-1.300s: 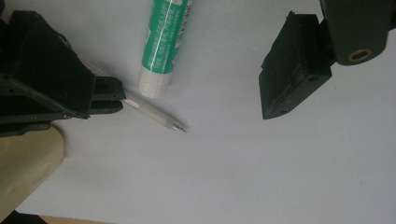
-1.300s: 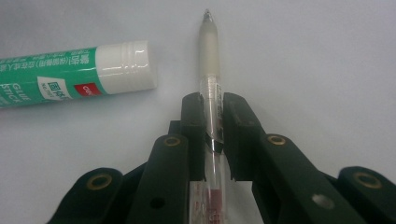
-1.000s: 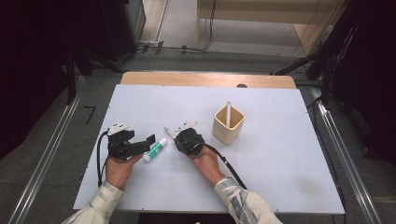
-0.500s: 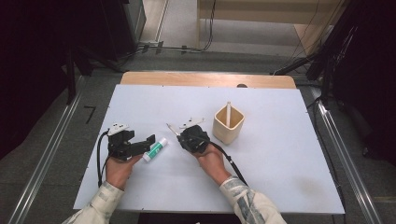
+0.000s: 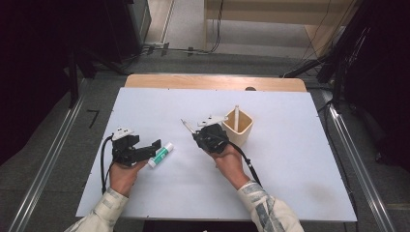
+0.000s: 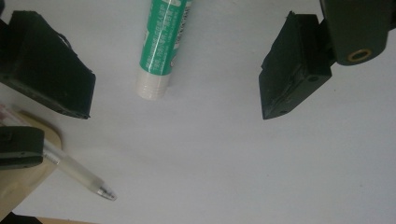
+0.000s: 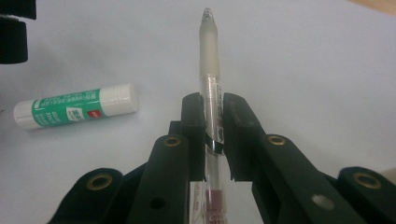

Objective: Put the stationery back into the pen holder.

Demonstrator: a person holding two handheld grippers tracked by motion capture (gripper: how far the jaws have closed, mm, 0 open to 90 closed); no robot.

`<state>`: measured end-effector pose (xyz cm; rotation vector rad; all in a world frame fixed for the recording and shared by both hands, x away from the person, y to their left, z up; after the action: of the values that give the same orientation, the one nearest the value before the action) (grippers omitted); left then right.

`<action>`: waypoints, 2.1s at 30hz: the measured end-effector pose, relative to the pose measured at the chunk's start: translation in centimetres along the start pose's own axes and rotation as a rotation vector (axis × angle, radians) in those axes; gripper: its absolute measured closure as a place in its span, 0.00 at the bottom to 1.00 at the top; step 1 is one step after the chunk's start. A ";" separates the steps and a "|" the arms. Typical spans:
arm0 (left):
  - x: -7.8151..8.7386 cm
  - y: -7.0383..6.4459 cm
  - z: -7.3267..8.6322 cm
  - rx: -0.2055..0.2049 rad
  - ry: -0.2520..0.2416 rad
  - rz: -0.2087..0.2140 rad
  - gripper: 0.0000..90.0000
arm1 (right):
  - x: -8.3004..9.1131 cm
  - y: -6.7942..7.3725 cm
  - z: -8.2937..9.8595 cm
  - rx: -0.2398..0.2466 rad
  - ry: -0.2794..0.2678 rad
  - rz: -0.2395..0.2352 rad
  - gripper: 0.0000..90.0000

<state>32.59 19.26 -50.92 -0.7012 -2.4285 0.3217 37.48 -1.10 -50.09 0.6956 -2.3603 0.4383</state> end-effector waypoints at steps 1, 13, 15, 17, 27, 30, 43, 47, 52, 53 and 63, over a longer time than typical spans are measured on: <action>0.0 0.0 0.0 0.002 0.001 0.000 0.13 | 0.1 -0.2 -0.1 -0.002 -0.003 0.001 0.86; -0.1 -0.1 0.1 0.002 0.002 -0.001 0.13 | 1.6 -2.6 -0.5 -0.033 -0.020 0.028 0.86; -0.1 -0.1 0.0 0.002 0.002 0.000 0.13 | 1.8 -3.0 -0.5 -0.035 -0.024 0.033 0.86; 0.0 0.0 0.1 0.003 0.003 0.000 0.13 | 1.9 -3.3 -0.5 -0.043 -0.025 0.038 0.86; 0.0 0.0 0.1 0.004 0.003 0.000 0.13 | 3.0 -5.4 -0.8 -0.077 -0.043 0.060 0.86; -0.1 0.0 0.1 0.004 0.003 0.000 0.13 | 3.4 -6.0 -0.9 -0.088 -0.049 0.065 0.86; -0.1 0.0 0.1 0.004 0.004 -0.001 0.13 | 4.6 -7.6 -1.4 -0.119 -0.067 0.066 0.86; 0.0 0.0 0.1 0.004 0.003 -0.001 0.13 | 5.0 -7.9 -1.7 -0.132 -0.077 0.072 0.86; 0.0 0.0 0.0 0.007 0.002 0.000 0.13 | 5.3 -8.8 -1.9 -0.143 -0.087 0.082 0.86; 0.0 0.0 0.0 0.006 0.003 -0.001 0.13 | 5.4 -9.0 -1.9 -0.148 -0.085 0.084 0.86; -0.1 0.0 0.1 0.004 0.003 0.000 0.13 | 4.8 -10.4 -1.8 -0.155 -0.078 0.106 0.86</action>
<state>32.59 19.18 -50.98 -0.6999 -2.4242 0.3249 41.21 -10.38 -44.21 0.5259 -2.4819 0.2732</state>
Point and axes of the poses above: each handheld gripper's, and its own axes: x roughly backward along the jaws, z roughly out of its underside, y roughly to its left, the point moved 7 cm from there along -x, roughly forward along the jaws, and after that the axes turned 13 degrees about z, right-handed, at the moved point
